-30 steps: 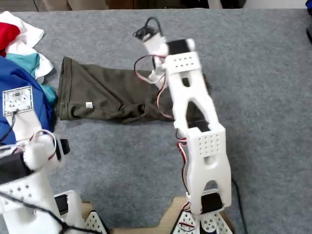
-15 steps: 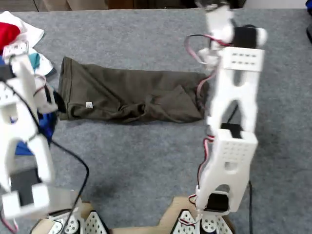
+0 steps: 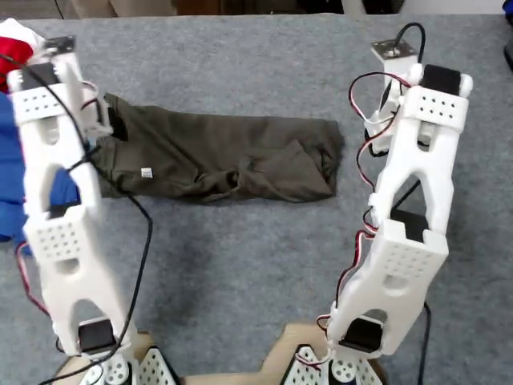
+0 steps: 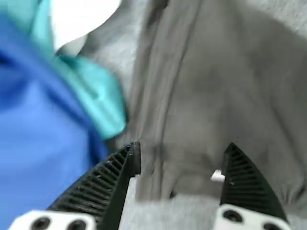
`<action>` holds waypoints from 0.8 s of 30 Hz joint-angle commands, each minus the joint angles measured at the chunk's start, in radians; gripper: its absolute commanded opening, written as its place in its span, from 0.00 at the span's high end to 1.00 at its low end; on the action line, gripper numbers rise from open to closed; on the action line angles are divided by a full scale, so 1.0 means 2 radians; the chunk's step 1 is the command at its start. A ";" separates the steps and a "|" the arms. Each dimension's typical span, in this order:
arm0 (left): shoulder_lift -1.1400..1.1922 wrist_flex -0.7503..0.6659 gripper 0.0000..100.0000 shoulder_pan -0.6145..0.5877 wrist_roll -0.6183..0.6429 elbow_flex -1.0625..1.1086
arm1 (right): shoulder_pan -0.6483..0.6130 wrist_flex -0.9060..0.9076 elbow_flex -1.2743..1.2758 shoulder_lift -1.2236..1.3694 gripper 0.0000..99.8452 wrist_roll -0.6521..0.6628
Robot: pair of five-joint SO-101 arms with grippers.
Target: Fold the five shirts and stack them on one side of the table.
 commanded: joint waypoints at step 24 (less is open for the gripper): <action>0.288 -0.002 0.75 -0.041 -0.098 -0.322 | 0.001 0.033 -0.099 -0.045 0.99 0.012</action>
